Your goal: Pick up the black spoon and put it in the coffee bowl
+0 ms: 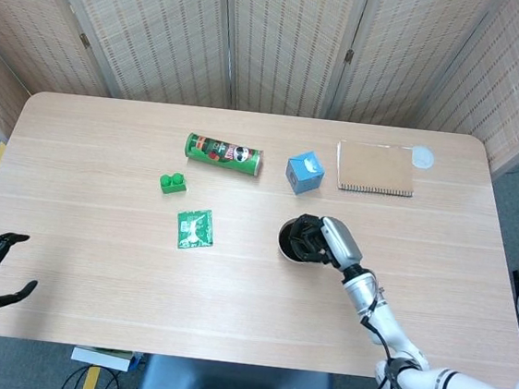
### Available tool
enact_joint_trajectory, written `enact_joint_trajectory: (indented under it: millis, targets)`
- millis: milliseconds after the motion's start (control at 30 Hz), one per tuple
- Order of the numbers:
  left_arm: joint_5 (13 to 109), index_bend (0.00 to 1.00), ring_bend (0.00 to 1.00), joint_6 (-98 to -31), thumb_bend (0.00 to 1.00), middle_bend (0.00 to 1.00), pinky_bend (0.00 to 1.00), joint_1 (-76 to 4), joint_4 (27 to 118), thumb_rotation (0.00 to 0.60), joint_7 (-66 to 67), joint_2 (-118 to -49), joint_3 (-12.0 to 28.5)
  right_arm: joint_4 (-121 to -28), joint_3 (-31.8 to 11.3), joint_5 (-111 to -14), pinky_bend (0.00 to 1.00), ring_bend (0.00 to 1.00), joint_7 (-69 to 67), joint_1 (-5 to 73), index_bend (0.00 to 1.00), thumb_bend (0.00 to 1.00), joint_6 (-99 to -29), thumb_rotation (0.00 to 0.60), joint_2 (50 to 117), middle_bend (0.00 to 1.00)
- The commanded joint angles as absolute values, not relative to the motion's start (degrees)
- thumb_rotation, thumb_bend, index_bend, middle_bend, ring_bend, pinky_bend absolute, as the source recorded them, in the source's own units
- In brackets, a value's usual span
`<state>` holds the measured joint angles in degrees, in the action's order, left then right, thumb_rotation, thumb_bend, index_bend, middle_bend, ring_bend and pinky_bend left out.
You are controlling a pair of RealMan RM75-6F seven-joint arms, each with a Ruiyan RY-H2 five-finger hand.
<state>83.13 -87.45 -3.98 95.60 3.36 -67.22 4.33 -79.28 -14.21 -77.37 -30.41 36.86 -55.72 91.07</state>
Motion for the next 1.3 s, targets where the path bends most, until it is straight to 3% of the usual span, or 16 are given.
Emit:
enact_joint_trajectory:
  millis: [33,833,1300]
  targets:
    - [83.04,0.28,0.25,-87.58,0.23,0.29,0.27,-3.83,95.54,0.600,3.24,-67.11,4.32,-76.22,-15.59,-75.29,1.00,1.00,-33.93,38.84,0.63,0.41,-53.11,0.600,94.38,0.88]
    - [81.76,0.28,0.25,-87.19,0.23,0.29,0.27,-3.24,95.97,0.600,4.10,-66.27,4.21,-52.70,-16.27,-77.64,1.00,1.00,-58.61,43.88,0.63,0.39,-48.38,0.600,107.49,0.88]
    - [81.78,0.27,0.25,-86.98,0.23,0.29,0.27,-3.21,95.78,0.600,4.21,-66.76,4.12,-51.43,-12.89,-80.25,1.00,1.00,-62.56,41.63,0.63,0.40,-50.49,0.600,105.52,0.88]
